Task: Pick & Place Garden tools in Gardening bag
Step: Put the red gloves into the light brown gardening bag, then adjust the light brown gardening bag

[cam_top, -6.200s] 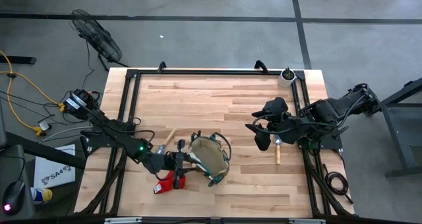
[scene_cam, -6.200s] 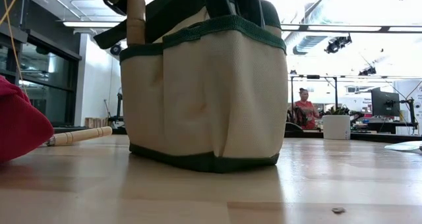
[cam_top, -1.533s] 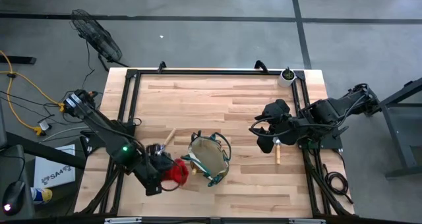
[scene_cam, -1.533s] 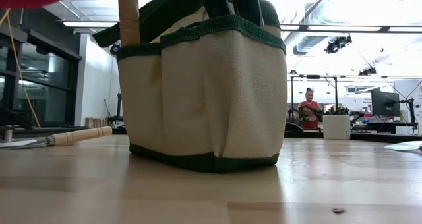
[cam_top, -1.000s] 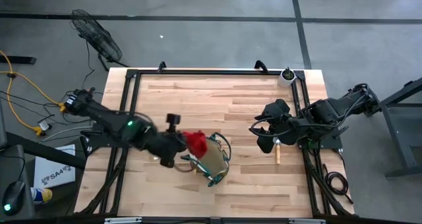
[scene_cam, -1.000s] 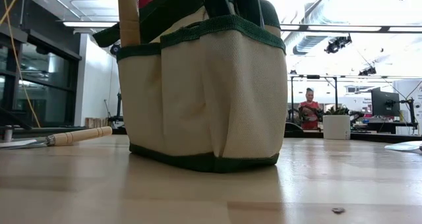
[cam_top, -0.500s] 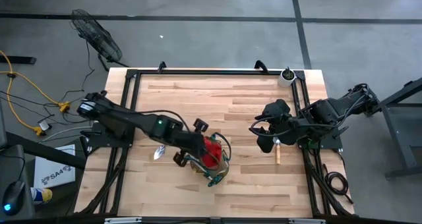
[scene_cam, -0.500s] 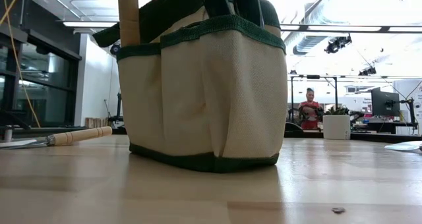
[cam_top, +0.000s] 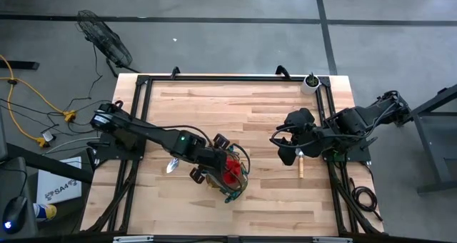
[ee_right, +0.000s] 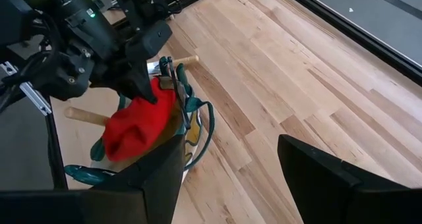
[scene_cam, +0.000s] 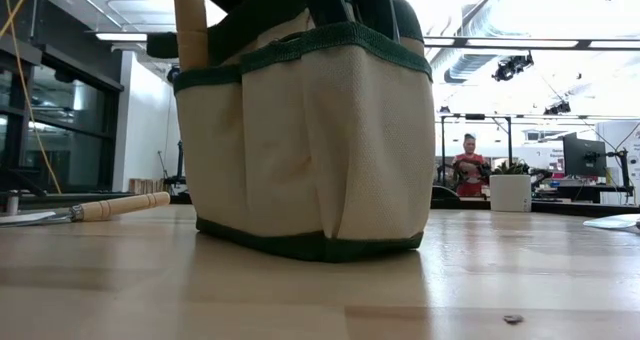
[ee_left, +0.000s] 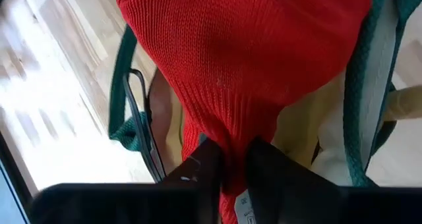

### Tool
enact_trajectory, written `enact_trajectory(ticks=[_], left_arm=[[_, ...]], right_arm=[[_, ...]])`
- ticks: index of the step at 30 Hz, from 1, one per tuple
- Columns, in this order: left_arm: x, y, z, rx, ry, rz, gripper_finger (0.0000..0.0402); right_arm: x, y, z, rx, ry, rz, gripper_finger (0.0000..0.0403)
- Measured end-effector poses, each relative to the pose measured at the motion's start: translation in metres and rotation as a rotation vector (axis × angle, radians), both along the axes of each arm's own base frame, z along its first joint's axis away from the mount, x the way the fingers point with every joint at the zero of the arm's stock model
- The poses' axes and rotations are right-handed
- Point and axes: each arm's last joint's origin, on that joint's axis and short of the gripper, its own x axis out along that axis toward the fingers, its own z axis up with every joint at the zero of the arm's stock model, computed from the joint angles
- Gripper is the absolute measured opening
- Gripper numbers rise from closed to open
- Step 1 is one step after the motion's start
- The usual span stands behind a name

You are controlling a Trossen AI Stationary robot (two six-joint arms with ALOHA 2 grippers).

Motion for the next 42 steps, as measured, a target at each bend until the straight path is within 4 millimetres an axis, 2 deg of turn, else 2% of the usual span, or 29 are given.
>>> enact_trajectory(ticks=[14,20,25,32,35,40,42], left_arm=[[-0.003,0.001,-0.002,0.01,0.035,0.006,0.0188],[-0.005,0.002,0.0,-0.03,0.039,0.081,0.0199],[-0.008,0.003,0.012,-0.083,0.011,0.186,0.0199],[-0.019,0.006,0.024,-0.152,0.023,0.3,0.0161],[-0.027,0.009,0.022,-0.157,0.089,0.363,0.012],[-0.037,0.009,0.02,-0.176,0.177,0.425,0.0018],[-0.04,0.005,0.02,-0.177,0.189,0.441,0.001]], right_arm=[[0.0,0.0,0.0,0.002,-0.001,-0.002,0.0235],[0.0,0.0,0.0,0.005,0.0,0.0,0.0235],[0.001,0.001,-0.005,0.014,0.015,0.008,0.0235],[0.004,0.01,-0.034,0.033,0.064,0.002,0.0235],[0.004,0.017,-0.045,0.046,0.064,0.012,0.0235],[0.006,0.029,-0.061,0.076,0.029,0.03,0.0235],[0.007,0.032,-0.067,0.09,0.017,0.029,0.0235]])
